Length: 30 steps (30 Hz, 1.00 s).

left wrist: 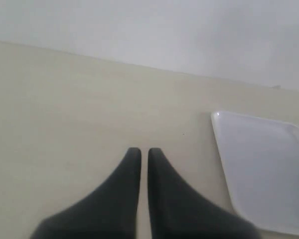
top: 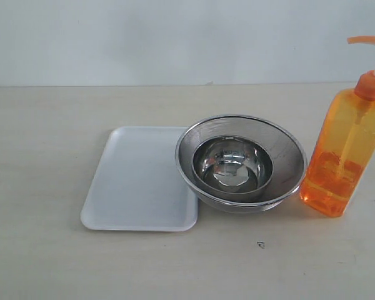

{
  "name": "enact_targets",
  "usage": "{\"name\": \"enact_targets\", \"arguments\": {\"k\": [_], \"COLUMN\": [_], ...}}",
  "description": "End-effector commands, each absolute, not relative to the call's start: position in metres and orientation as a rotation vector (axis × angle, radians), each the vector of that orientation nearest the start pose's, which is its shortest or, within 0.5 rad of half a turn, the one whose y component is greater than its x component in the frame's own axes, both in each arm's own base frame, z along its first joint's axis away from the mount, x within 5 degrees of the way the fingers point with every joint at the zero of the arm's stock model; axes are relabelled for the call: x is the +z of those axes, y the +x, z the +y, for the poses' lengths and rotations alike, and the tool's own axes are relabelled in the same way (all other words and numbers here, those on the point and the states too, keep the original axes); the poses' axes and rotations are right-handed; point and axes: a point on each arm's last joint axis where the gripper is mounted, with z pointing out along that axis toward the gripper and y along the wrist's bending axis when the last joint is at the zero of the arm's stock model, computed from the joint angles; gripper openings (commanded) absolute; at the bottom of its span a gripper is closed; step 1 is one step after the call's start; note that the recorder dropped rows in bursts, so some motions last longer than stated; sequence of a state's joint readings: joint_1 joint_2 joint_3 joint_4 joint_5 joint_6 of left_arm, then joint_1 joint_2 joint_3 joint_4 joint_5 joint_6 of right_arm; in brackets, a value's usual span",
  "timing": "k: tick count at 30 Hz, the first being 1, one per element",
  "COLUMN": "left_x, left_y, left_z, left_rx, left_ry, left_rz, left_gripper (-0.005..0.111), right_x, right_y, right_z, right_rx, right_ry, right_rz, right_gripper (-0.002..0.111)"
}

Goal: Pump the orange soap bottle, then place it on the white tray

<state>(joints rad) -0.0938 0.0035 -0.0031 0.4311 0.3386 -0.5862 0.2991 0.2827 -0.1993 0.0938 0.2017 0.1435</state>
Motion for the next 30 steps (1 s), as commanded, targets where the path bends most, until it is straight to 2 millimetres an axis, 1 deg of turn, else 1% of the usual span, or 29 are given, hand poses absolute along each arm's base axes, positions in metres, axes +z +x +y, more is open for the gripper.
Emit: {"name": "enact_targets", "arguments": {"k": [1, 10, 13, 16, 19, 22, 23, 24, 28, 30], "left_x": [0.186, 0.186, 0.186, 0.186, 0.186, 0.186, 0.186, 0.186, 0.186, 0.186], "left_y": [0.054, 0.054, 0.054, 0.054, 0.054, 0.054, 0.054, 0.054, 0.054, 0.054], "left_z": [0.008, 0.008, 0.008, 0.008, 0.008, 0.008, 0.008, 0.008, 0.008, 0.008], "left_rx": [-0.061, -0.061, -0.061, -0.061, -0.061, -0.061, -0.061, -0.061, -0.061, -0.061], "left_ry": [-0.17, -0.17, -0.17, -0.17, -0.17, -0.17, -0.17, -0.17, -0.17, -0.17], "left_rz": [1.781, 1.781, 1.781, 1.781, 1.781, 1.781, 1.781, 1.781, 1.781, 1.781], "left_gripper": [0.005, 0.005, 0.005, 0.005, 0.005, 0.005, 0.005, 0.005, 0.005, 0.005], "right_x": [0.241, 0.243, 0.241, 0.245, 0.253, 0.263, 0.265, 0.266, 0.264, 0.265], "right_y": [0.072, 0.07, 0.066, 0.063, 0.057, 0.046, 0.043, 0.041, 0.043, 0.046], "right_z": [0.03, 0.034, 0.04, 0.047, 0.057, 0.068, 0.071, 0.072, 0.071, 0.069], "right_rx": [0.392, 0.452, 0.502, 0.533, 0.677, 0.772, 0.802, 0.827, 0.794, 0.784], "right_ry": [-0.185, -0.199, -0.284, -0.401, -0.467, -0.65, -0.677, -0.69, -0.691, -0.648], "right_rz": [1.843, 1.821, 1.846, 1.783, 1.688, 1.513, 1.481, 1.47, 1.476, 1.479], "right_gripper": [0.105, 0.105, 0.105, 0.105, 0.105, 0.105, 0.105, 0.105, 0.105, 0.105]}}
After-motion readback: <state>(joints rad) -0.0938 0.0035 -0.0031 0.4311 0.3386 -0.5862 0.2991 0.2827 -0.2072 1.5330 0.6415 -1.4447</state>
